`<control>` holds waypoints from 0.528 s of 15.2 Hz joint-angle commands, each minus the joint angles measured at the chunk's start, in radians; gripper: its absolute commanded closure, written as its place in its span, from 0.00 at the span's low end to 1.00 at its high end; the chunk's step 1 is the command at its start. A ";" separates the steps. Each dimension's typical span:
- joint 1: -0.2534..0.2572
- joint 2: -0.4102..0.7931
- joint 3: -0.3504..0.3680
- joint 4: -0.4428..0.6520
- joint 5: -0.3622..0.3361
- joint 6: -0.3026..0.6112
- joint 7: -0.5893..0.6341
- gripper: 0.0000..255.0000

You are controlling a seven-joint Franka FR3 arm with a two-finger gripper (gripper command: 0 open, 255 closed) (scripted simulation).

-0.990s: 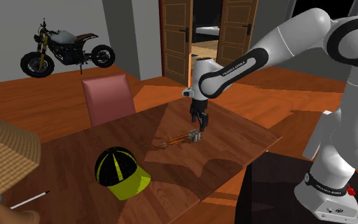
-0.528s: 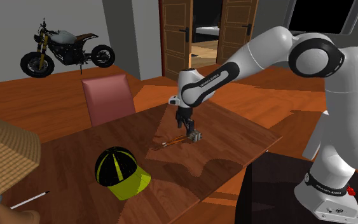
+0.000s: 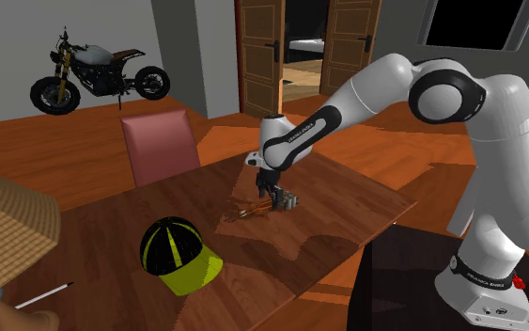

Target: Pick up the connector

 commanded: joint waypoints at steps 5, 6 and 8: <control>-0.001 0.013 0.002 0.001 0.003 0.012 -0.003 1.00; -0.001 0.013 0.002 0.001 0.003 0.012 -0.003 1.00; -0.001 0.013 0.002 0.001 0.003 0.012 -0.003 1.00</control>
